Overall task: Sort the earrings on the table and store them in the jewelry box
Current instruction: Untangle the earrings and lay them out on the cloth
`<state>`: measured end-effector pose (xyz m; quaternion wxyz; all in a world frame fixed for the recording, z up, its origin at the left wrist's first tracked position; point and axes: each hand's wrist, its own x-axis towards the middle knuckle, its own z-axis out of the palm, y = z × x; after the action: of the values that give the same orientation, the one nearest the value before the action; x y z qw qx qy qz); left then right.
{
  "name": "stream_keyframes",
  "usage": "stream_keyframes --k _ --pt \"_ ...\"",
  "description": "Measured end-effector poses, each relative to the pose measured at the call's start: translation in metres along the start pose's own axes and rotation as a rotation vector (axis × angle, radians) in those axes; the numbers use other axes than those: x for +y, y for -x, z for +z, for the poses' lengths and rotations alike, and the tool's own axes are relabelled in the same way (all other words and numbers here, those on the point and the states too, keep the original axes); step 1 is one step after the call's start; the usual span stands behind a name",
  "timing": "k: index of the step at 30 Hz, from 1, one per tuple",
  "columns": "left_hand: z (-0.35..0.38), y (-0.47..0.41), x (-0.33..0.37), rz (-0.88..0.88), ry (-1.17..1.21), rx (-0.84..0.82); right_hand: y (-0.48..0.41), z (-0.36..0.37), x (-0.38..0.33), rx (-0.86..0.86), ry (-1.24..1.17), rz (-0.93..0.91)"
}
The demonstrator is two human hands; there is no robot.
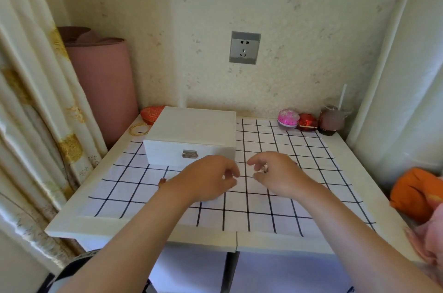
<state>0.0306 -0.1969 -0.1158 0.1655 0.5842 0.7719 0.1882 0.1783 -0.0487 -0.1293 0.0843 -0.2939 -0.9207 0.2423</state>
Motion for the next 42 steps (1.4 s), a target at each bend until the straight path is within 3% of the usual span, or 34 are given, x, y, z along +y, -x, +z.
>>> stream_keyframes --k 6,15,22,27,35,42 --pt "0.030 -0.052 0.039 0.083 -0.011 0.007 0.009 -0.026 0.049 -0.007 0.214 0.116" --pt "0.068 -0.110 0.050 -0.018 -0.326 0.026 0.004 -0.033 0.082 -0.010 0.207 0.066" --pt "0.067 -0.126 0.045 -0.037 -0.129 0.022 -0.007 -0.044 0.095 -0.008 0.075 0.104" --pt "0.057 -0.119 0.049 0.057 -0.172 0.074 -0.007 -0.047 0.096 -0.024 0.089 0.083" --pt "0.064 -0.105 0.057 0.115 -0.200 0.009 -0.007 -0.036 0.091 -0.016 0.260 0.060" --pt "0.066 -0.099 0.054 0.180 -0.215 0.026 -0.005 -0.030 0.089 0.013 0.205 0.042"
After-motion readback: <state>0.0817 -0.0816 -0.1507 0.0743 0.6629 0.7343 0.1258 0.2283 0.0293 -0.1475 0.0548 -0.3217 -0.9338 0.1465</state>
